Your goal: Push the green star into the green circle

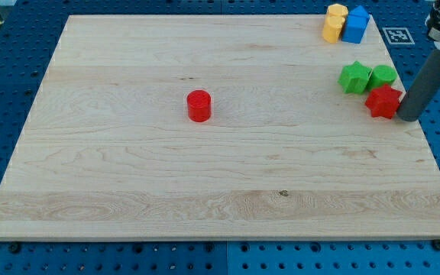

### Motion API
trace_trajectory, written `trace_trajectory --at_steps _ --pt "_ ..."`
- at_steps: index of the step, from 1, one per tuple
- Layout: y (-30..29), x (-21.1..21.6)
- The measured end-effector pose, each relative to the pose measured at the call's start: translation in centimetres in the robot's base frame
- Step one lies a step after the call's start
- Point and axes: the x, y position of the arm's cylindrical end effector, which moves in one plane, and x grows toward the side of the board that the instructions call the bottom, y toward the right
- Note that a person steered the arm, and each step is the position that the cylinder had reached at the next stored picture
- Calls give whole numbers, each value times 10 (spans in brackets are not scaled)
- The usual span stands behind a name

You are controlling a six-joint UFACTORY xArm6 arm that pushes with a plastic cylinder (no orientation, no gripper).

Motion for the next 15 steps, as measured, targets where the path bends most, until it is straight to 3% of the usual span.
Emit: trace_trajectory --at_steps 1,2,4,6,7,9,10,12,15 --pt "-29 12" --pt "-106 8" --pt "-249 -77" --pt "-399 -85" --pt "-403 -60" --pt "-288 -41" --pt "-296 -44" --pt "-331 -2" --pt "-160 -31"
